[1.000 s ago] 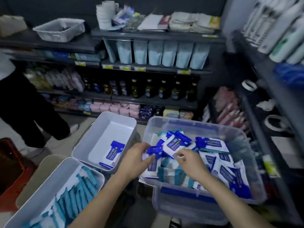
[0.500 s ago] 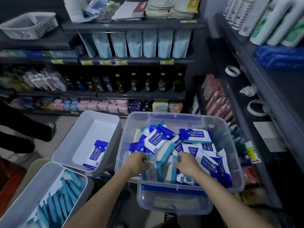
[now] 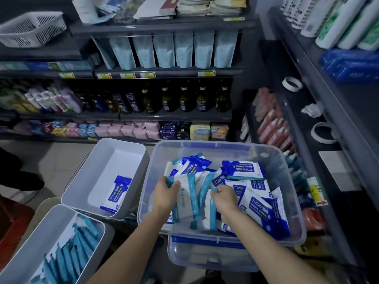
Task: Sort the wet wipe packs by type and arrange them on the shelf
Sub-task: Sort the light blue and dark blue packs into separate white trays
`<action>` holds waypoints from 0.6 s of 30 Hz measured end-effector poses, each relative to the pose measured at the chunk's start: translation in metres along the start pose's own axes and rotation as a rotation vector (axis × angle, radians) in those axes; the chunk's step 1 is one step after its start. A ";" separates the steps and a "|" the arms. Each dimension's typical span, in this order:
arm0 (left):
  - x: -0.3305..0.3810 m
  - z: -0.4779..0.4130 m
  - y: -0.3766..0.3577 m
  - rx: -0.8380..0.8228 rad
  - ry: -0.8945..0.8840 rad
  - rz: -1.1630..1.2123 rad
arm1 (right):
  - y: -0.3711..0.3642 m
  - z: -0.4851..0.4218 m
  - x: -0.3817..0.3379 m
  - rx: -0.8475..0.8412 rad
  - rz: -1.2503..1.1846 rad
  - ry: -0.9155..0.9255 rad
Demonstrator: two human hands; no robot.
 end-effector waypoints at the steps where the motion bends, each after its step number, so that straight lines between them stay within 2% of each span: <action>1: 0.004 0.000 -0.006 -0.016 -0.013 -0.011 | -0.001 -0.001 0.003 0.008 -0.055 -0.033; 5: 0.014 -0.001 -0.027 -0.088 -0.069 -0.099 | 0.001 -0.007 -0.001 0.074 -0.255 -0.054; 9: 0.011 -0.007 -0.024 -0.016 -0.056 -0.089 | -0.007 -0.007 -0.028 -0.014 -0.183 0.061; 14: 0.006 -0.011 -0.015 0.051 -0.019 -0.009 | -0.024 -0.011 -0.020 -0.188 -0.348 -0.179; 16: 0.006 -0.013 -0.015 0.050 -0.011 0.003 | -0.027 -0.010 -0.025 -0.199 -0.338 -0.139; 18: 0.009 -0.015 -0.016 0.043 -0.022 -0.020 | -0.024 -0.011 -0.031 -0.124 -0.237 -0.056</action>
Point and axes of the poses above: each hand's wrist, its own z-axis away from the middle knuckle, its own y-axis out of the back of the hand, x = y × z, the point moved 9 cm from there along -z, towards the middle knuckle, and after that the axes turned 6 degrees about -z, right-handed, at the moved point
